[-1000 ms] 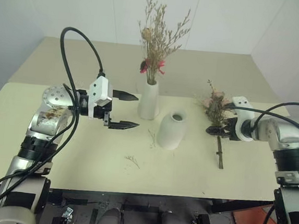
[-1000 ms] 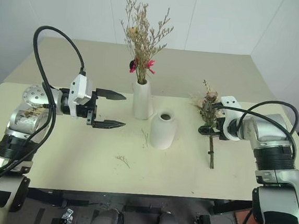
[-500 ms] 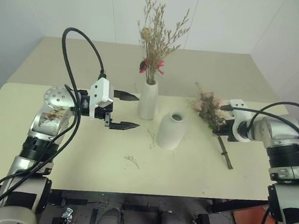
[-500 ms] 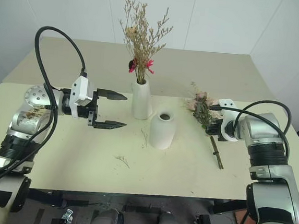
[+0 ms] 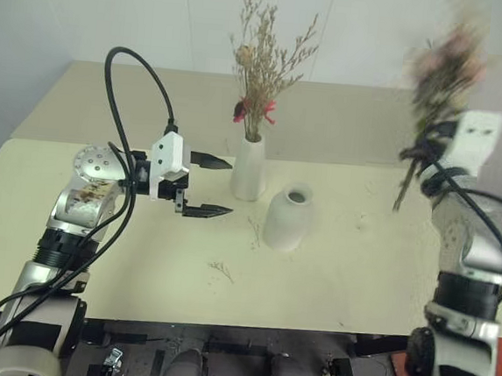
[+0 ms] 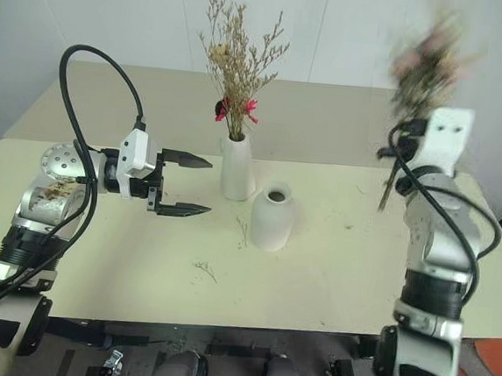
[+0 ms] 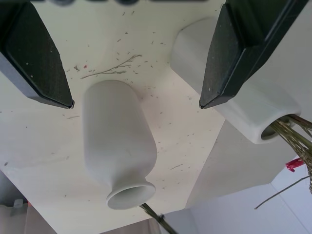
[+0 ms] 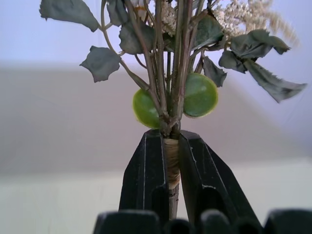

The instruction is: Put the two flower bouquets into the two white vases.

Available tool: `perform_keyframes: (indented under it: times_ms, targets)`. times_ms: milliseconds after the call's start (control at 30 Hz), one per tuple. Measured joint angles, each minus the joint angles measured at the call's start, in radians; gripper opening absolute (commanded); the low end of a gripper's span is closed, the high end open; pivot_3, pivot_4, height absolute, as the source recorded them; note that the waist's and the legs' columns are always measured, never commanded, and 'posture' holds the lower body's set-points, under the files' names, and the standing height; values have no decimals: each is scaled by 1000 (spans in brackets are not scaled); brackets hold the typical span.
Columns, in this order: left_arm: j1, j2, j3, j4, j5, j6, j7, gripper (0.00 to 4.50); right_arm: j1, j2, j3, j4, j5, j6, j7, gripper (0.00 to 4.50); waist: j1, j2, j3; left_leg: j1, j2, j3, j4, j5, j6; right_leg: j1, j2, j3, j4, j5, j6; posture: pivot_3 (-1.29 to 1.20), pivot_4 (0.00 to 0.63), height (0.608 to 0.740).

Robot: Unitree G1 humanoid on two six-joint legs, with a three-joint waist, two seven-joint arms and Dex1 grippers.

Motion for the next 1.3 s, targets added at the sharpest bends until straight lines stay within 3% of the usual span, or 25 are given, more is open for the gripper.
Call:
perform_keyframes:
  times_ms: [67, 133, 500, 933, 1300]
  targets:
    - [-2, 0, 0, 1, 0, -1, -1, 4500, 10, 129, -115, -135, 171, -87, 1, 177, 0, 0, 0, 1, 0, 0, 0, 0, 0, 1, 0, 0, 0, 0, 0, 0, 150, 740]
    - [-13, 3, 2, 13, 0, -6, -5, 4500, 69, 147, -112, -232, 226, -140, 37, 177, 0, 0, 0, 1, 0, 0, 0, 0, 0, 2, 0, -1, 0, 0, 0, 0, 150, 740]
    - [-62, 12, 5, 81, -1, -45, -29, 4500, 195, 258, 156, -450, 297, -217, 92, 177, -12, 1, 0, 6, 0, 0, 0, 0, 0, 3, 0, 0, 0, -1, -1, 0, 150, 740]
    - [-15, 47, 17, 80, -1, -46, -14, 4500, 276, 277, 284, -460, 291, -236, 99, 177, -13, 1, 0, 6, 0, 0, 0, 0, 0, 3, 0, 0, 0, -1, -1, 0, 150, 740]
    - [4, 59, 32, 45, -2, -47, 18, 4500, 329, 292, 362, -362, 180, -352, 133, 177, -17, 1, 0, 5, 0, 0, 0, 0, 0, 3, 0, 0, 0, -1, -1, 0, 150, 740]
